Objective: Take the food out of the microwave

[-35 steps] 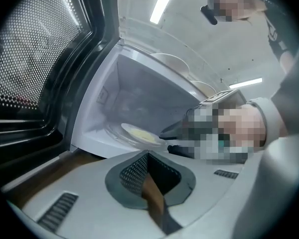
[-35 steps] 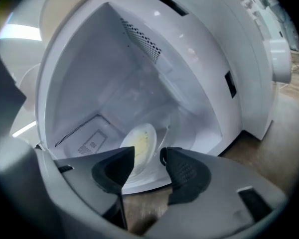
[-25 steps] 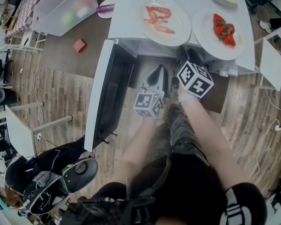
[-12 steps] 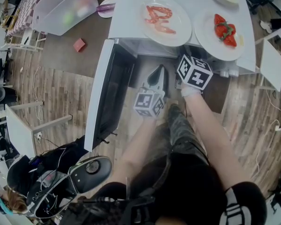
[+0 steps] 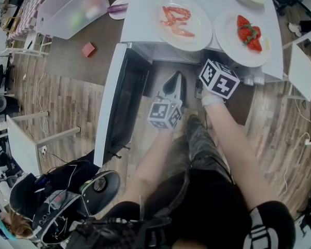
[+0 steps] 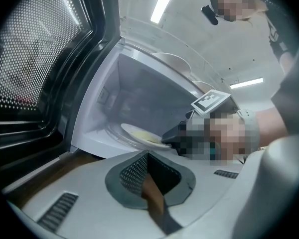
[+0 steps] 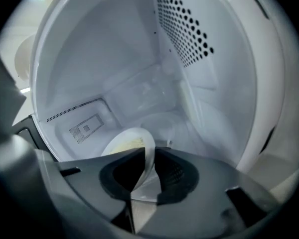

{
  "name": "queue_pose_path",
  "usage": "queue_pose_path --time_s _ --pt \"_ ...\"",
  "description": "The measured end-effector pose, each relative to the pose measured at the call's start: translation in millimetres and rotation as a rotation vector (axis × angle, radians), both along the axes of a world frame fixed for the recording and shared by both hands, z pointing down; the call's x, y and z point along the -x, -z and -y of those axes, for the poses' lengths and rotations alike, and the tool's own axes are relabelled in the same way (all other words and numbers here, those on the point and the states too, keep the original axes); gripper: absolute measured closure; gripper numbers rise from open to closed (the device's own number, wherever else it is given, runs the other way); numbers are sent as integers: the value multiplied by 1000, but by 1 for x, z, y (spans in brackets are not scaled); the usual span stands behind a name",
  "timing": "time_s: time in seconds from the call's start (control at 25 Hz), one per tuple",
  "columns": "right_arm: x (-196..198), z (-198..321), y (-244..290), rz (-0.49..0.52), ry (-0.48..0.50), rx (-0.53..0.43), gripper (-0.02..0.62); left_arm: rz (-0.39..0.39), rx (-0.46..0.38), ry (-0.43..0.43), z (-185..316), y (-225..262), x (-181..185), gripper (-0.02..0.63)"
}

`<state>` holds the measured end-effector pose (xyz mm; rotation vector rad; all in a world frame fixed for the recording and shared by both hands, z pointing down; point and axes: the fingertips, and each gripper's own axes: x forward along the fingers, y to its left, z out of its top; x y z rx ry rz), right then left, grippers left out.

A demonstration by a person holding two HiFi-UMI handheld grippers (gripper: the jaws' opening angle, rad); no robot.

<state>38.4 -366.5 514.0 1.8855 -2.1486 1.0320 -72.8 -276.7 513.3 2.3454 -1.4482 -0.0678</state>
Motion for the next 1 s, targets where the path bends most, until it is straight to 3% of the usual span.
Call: queue_pose_path --time_s 0.28,0.36,0.44,0.52,0.68,1.0 --pt "-1 -14 4 104 -31 -1 537 -64 24 -9 3 2 -3 598" --pt "-2 -19 6 125 -37 -5 540 -92 37 -19 2 3 -6 534" --pt "-3 -22 5 154 -45 -2 543 -123 58 -23 2 2 -8 534" --pt "-4 -25 2 181 -53 2 543 -195 100 -34 2 -1 -12 532" --pt "-7 -30 4 185 -58 -6 543 -424 211 -58 5 -2 -22 532" --pt "-9 -41 6 193 -52 -10 543 -632 286 -43 10 -1 -23 526"
